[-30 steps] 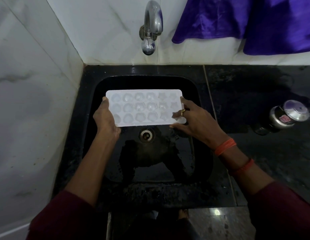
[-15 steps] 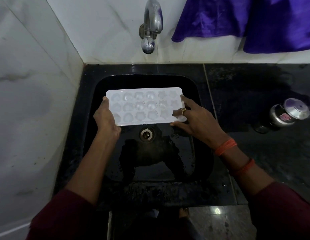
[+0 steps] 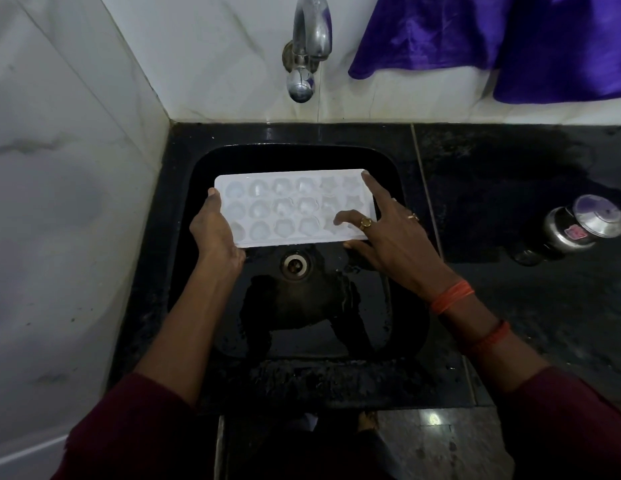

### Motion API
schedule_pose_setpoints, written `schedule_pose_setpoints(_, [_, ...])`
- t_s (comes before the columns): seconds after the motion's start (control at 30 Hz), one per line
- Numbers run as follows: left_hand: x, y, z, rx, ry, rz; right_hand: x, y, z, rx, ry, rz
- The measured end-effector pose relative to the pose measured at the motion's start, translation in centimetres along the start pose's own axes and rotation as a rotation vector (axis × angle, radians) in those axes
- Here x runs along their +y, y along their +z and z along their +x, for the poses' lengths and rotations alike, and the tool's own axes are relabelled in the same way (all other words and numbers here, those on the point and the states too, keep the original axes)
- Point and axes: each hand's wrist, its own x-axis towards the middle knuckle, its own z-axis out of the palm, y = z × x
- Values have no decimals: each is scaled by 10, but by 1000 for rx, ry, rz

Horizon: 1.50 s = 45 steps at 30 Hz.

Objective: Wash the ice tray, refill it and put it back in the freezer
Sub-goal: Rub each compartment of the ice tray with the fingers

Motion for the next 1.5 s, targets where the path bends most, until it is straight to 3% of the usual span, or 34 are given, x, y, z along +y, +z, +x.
schedule_pose_setpoints(0.33, [-3, -3, -2, -3, -12, 22, -1, 5, 1, -15, -89, -162])
schedule_pose_setpoints(0.67, [-9, -4, -2, 13, 0, 20, -6, -4, -1, 95, -97, -149])
schedule_pose_setpoints(0.93, [-11, -2, -5, 3, 0, 51, -4, 4, 0, -4, -159, -244])
schedule_pose_setpoints(1.2, [-9, -2, -7, 13, -14, 47, 0, -4, 1, 91, -166, -157])
schedule_pose_setpoints(1.5, [-9, -3, -9, -2, -24, 39, 2, 1, 2, 26, -196, -197])
